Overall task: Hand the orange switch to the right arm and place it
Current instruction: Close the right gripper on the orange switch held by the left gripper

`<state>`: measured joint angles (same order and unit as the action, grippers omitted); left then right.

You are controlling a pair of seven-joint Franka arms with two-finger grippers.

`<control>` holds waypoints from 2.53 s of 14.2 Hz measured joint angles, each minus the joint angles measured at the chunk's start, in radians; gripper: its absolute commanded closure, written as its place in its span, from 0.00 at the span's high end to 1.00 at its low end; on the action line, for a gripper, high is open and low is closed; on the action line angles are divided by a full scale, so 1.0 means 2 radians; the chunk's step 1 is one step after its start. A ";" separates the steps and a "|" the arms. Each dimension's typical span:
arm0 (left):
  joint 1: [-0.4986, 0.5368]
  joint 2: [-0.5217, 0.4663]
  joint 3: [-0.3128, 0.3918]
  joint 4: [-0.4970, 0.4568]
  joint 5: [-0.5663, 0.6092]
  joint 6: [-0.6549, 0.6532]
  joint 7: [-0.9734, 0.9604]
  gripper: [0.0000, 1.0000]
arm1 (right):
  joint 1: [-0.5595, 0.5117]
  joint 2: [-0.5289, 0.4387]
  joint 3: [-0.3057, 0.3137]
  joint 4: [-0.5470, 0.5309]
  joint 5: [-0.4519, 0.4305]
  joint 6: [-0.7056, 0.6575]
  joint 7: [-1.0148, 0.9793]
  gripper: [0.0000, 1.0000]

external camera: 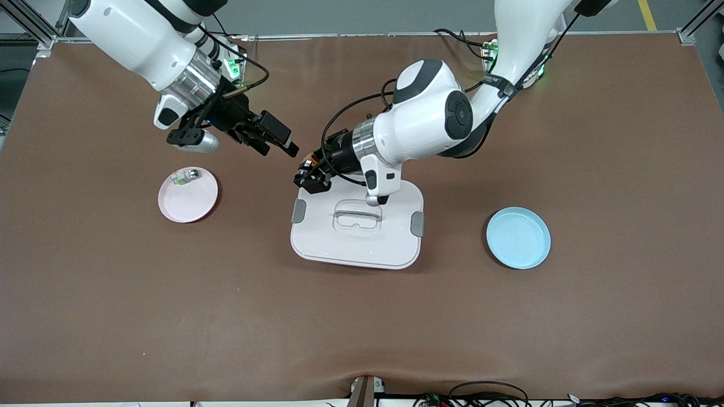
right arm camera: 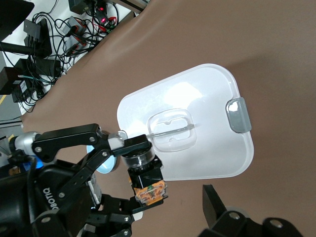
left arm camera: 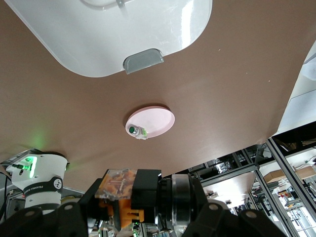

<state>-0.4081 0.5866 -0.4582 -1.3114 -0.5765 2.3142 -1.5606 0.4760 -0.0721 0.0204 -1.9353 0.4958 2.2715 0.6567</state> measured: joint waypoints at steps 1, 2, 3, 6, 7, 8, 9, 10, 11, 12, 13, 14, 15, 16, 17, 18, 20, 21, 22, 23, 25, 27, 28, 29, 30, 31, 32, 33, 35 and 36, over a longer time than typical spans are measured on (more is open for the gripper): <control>0.001 0.000 0.000 0.000 0.000 0.000 0.000 0.00 | 0.000 0.000 0.000 -0.001 0.000 0.000 -0.005 1.00; 0.001 0.000 0.001 0.001 0.000 0.000 0.000 0.00 | 0.000 0.000 0.000 -0.003 0.000 0.000 -0.010 1.00; 0.001 0.000 0.001 0.001 0.000 0.000 0.000 0.00 | 0.000 0.000 0.000 -0.006 0.000 0.000 -0.012 1.00; 0.002 0.000 0.001 0.001 0.000 0.000 0.000 0.00 | 0.003 0.000 0.002 -0.009 0.001 0.000 -0.016 1.00; 0.001 0.000 0.001 0.001 0.000 0.000 0.000 0.00 | 0.006 0.000 0.003 -0.009 0.001 0.001 -0.016 1.00; 0.001 0.000 0.001 0.001 0.000 0.000 0.000 0.00 | 0.010 0.000 0.003 -0.009 0.002 0.003 -0.017 1.00; 0.001 0.000 0.001 0.001 0.000 0.000 0.000 0.00 | 0.014 0.000 0.004 -0.010 0.002 0.008 -0.017 1.00; 0.001 0.000 0.001 0.001 0.000 0.000 -0.001 0.00 | 0.018 0.000 0.004 -0.011 0.002 0.012 -0.017 1.00; 0.001 0.000 0.000 0.001 0.000 0.000 -0.001 0.00 | 0.022 0.000 0.004 -0.012 0.002 0.015 -0.017 1.00; 0.001 0.000 0.000 0.001 0.000 0.000 -0.002 0.00 | 0.024 0.001 0.004 -0.013 0.002 0.017 -0.017 1.00; 0.001 0.000 0.000 0.001 0.000 0.000 -0.003 0.00 | 0.027 0.002 0.004 -0.013 0.002 0.019 -0.017 1.00; 0.001 0.000 0.000 0.001 0.000 0.000 -0.006 0.00 | 0.028 0.004 0.004 -0.014 0.002 0.019 -0.017 1.00; 0.001 0.000 -0.001 0.001 0.000 0.000 -0.008 0.00 | 0.028 0.006 0.004 -0.015 0.002 0.019 -0.017 1.00; 0.001 0.000 -0.001 0.001 0.000 0.000 -0.008 0.00 | 0.028 0.008 0.004 -0.015 0.002 0.020 -0.018 1.00; 0.001 0.000 -0.001 0.001 0.000 0.000 -0.009 0.00 | 0.028 0.010 0.004 -0.016 0.002 0.020 -0.019 1.00; 0.001 0.000 -0.001 0.001 0.000 0.000 -0.009 0.00 | 0.028 0.013 0.004 -0.017 0.002 0.020 -0.020 1.00; 0.001 0.000 -0.001 0.001 0.000 0.000 -0.009 0.00 | 0.028 0.017 0.004 -0.018 0.002 0.021 -0.021 1.00; 0.001 0.000 -0.001 0.001 0.000 0.000 -0.009 0.00 | 0.028 0.019 0.004 -0.018 0.002 0.022 -0.021 1.00; 0.001 0.000 -0.001 0.001 0.000 0.001 -0.009 0.00 | 0.028 0.021 0.004 -0.018 0.002 0.022 -0.021 1.00; 0.001 0.000 -0.001 0.001 0.000 0.003 -0.009 0.00 | 0.028 0.023 0.004 -0.018 0.002 0.023 -0.021 1.00; -0.002 0.000 -0.002 0.001 0.000 0.005 -0.009 0.00 | 0.028 0.027 0.004 -0.018 0.002 0.025 -0.021 1.00; -0.005 0.000 -0.002 0.001 0.000 0.006 -0.009 0.00 | 0.028 0.030 0.004 -0.018 0.002 0.032 -0.022 1.00; -0.006 0.000 -0.002 0.001 0.000 0.007 -0.009 0.00 | 0.029 0.032 0.004 -0.018 0.003 0.037 -0.022 1.00; -0.008 0.000 -0.002 0.001 0.000 0.007 -0.009 0.00 | 0.031 0.034 0.004 -0.018 0.003 0.040 -0.022 1.00; -0.008 0.000 -0.001 0.001 0.000 0.009 -0.009 0.00 | 0.034 0.035 0.004 -0.018 0.003 0.042 -0.022 1.00; -0.008 0.001 -0.001 0.001 0.000 0.010 -0.009 0.00 | 0.035 0.035 0.004 -0.018 0.003 0.043 -0.022 1.00; -0.008 0.001 -0.001 0.001 0.000 0.010 -0.009 0.00 | 0.035 0.035 0.004 -0.018 0.003 0.043 -0.022 0.71; -0.008 0.001 -0.001 0.001 0.000 0.011 -0.009 0.00 | 0.035 0.035 0.004 -0.018 0.003 0.044 -0.022 0.53; -0.008 0.001 -0.001 0.001 0.000 0.011 -0.009 0.00 | 0.035 0.035 0.003 -0.018 0.003 0.045 -0.022 0.34; -0.008 0.001 -0.002 0.001 0.000 0.011 -0.009 0.00 | 0.035 0.035 0.003 -0.018 0.003 0.045 -0.022 0.24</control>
<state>-0.4244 0.5880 -0.4613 -1.3096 -0.5766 2.3365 -1.5781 0.5466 -0.0018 0.0274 -1.9712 0.5016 2.3621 0.6132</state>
